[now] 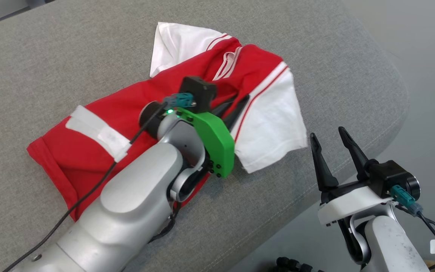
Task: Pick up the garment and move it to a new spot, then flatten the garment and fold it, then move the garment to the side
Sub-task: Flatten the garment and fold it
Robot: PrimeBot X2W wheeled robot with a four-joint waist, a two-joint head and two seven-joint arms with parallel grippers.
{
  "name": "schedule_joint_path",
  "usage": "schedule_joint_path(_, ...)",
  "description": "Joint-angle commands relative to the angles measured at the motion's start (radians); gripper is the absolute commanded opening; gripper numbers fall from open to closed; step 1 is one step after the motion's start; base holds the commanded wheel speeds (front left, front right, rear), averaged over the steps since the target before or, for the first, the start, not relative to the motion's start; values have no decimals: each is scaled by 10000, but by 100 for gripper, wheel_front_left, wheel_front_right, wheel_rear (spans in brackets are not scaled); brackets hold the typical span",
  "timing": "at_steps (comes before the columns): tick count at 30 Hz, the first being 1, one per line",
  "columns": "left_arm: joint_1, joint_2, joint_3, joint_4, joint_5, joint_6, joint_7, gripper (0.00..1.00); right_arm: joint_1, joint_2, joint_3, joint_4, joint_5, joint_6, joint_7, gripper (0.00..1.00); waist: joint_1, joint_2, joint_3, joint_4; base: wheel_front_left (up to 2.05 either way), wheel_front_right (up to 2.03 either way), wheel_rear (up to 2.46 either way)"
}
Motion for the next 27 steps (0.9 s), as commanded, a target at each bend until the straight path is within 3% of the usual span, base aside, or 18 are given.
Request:
schedule_joint_path(1,250,283,214,136,-216,205,-8,0,-167,-2,34,27,64,-7,-33,100,0,-1,34,20,0,0,0)
schedule_joint_path(6,228,840,396,1005,40,581,-174,0,-216,-2,118,39,115,-7,-33,100,0,-1,147,15,0,0,0)
schedule_joint_path(10,148,816,445,1481,-1,532,-333,0,-251,-3,111,53,128,-7,-33,100,0,-1,216,22,0,0,0)
schedule_joint_path(11,94,821,427,1613,61,515,-403,5,-255,-3,101,61,125,-7,-33,100,0,-1,233,28,0,0,0)
schedule_joint_path(13,2,765,391,1884,146,526,-522,44,-257,-3,87,64,122,-7,-33,100,0,-1,257,45,0,0,0)
schedule_joint_path(14,-27,715,396,1990,172,553,-582,91,-259,-3,79,71,124,-7,-33,100,0,-1,265,56,0,0,0)
schedule_joint_path(15,-75,672,396,2079,211,542,-667,100,-262,-3,74,75,126,-7,-33,100,0,-1,272,73,0,0,0)
schedule_joint_path(21,-184,600,611,1755,52,602,-1001,100,-54,-6,-227,32,-65,-7,-33,100,0,-1,167,497,0,0,0)
schedule_joint_path(27,688,1394,1000,117,-277,975,-1074,100,91,-9,-554,-55,-422,-7,-33,100,0,-1,-179,1324,0,0,0)
